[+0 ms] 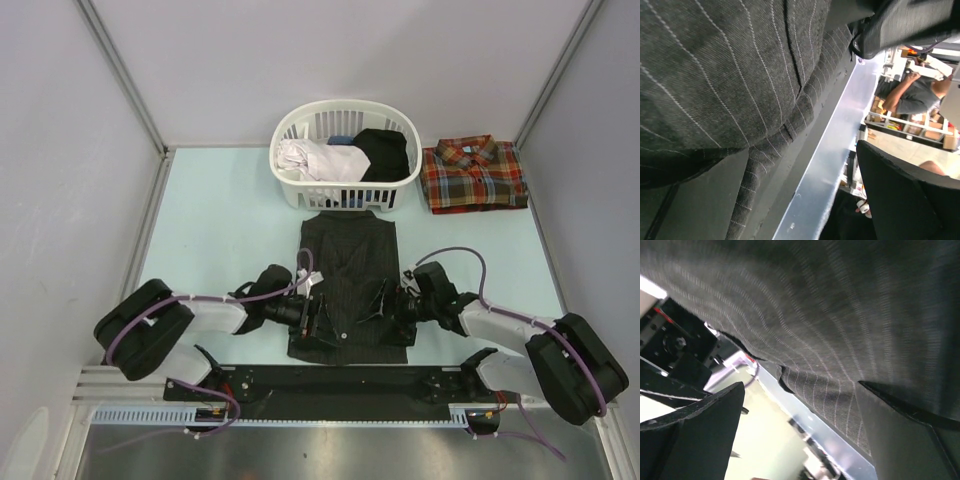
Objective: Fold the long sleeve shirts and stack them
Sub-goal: Fold the shirt
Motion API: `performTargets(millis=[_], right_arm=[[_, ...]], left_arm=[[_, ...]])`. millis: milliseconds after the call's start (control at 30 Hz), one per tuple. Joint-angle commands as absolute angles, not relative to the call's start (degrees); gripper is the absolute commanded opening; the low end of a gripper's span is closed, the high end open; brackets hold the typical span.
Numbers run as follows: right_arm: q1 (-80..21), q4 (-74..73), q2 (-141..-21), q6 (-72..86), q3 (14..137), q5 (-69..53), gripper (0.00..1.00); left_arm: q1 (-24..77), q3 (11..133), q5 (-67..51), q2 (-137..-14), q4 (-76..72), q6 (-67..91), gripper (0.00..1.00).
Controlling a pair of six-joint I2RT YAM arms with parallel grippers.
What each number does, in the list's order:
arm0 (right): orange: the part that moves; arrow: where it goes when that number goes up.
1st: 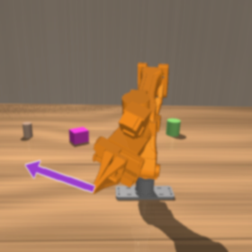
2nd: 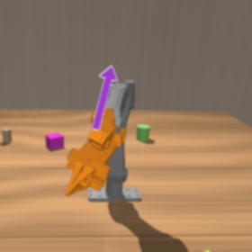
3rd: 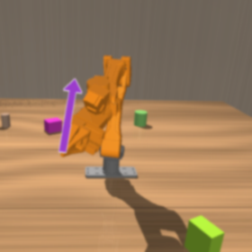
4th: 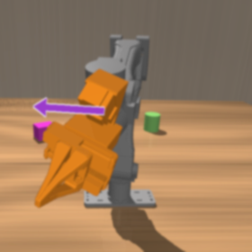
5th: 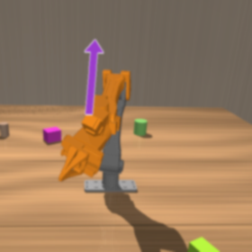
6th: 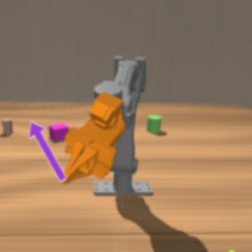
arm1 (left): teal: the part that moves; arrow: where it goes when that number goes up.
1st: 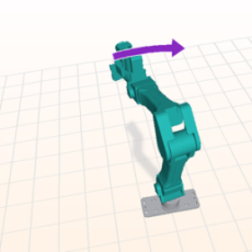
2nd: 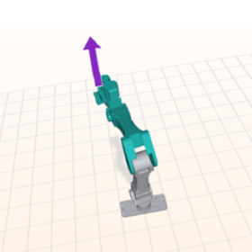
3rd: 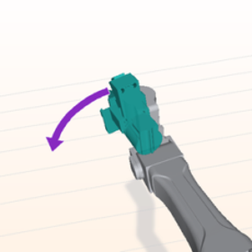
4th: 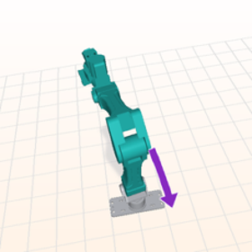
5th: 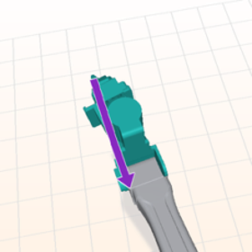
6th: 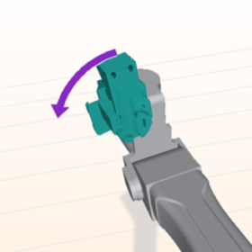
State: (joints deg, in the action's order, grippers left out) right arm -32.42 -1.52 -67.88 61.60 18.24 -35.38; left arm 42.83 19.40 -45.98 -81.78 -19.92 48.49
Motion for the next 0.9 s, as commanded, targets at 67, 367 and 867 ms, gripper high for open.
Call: performTargets(millis=[67, 367, 867], right_arm=[[-29.7, -3.6, -64.3, 57.9, 21.3, -36.1, 1.0], [-21.7, -0.9, -59.4, 50.4, 26.2, -43.2, 1.0], [-19.3, 20.4, -87.7, 52.5, 28.2, -47.6, 1.0]], left_arm=[[42.5, 21.2, -46.1, -71.1, -18.9, 39.4, 0.99], [47.6, 21.2, -40.7, -75.9, -29.2, 46.4, 0.99], [39.7, 25.4, -50.2, -75.4, -30.0, 43.5, 0.99]])
